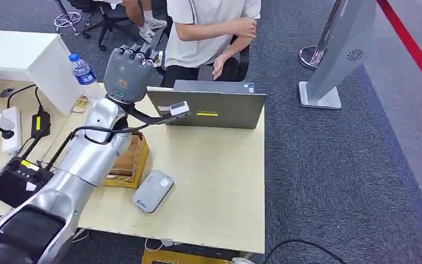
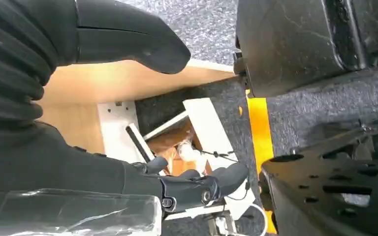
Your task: Pass the card to the sensor for recognition and then transmit it.
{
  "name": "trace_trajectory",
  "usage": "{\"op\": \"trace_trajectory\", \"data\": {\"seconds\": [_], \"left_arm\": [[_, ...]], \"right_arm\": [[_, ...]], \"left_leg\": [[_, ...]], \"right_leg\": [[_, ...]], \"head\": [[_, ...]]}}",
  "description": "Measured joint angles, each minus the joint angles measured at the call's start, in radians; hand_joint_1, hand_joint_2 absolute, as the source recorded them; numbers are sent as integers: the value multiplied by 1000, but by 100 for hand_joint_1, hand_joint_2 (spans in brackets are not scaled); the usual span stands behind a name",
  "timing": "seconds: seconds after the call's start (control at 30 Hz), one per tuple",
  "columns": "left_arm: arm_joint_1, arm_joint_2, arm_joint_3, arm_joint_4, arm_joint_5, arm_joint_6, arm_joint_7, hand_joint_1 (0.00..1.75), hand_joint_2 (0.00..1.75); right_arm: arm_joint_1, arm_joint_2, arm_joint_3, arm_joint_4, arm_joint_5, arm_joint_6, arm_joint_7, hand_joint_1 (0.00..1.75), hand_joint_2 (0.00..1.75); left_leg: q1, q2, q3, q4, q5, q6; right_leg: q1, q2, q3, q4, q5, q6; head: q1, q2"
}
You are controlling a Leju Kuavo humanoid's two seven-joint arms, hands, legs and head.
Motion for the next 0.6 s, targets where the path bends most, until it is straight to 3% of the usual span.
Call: {"op": "trace_trajectory", "data": {"seconds": [0.17,0.3,0.47,0.5,0.6], "left_arm": [[-113,-16,63,166,-22,-33,74,175,175],[-169,-7,114,262,-8,-38,73,175,175],[-175,12,155,312,0,-64,58,175,175],[-175,14,160,317,5,-67,53,0,175],[-173,26,173,325,21,-80,42,0,175]], "right_arm": [[0,0,0,-3,9,51,-6,0,175],[0,0,0,-3,-10,59,2,0,175],[0,0,0,4,-37,62,13,0,175],[0,0,0,5,-44,64,15,0,175],[0,0,0,9,-58,65,21,0,175]], "left_leg": [[0,2,0,0,0,0],[0,2,0,0,0,0],[0,1,0,0,0,0],[0,1,0,0,0,0],[0,1,0,0,0,0]], "right_leg": [[0,2,0,0,0,0],[0,1,0,0,0,0],[0,1,0,0,0,0],[0,1,0,0,0,0],[0,1,0,0,0,0]], "head": [[0,0],[0,0],[0,0],[0,0],[0,0]]}}
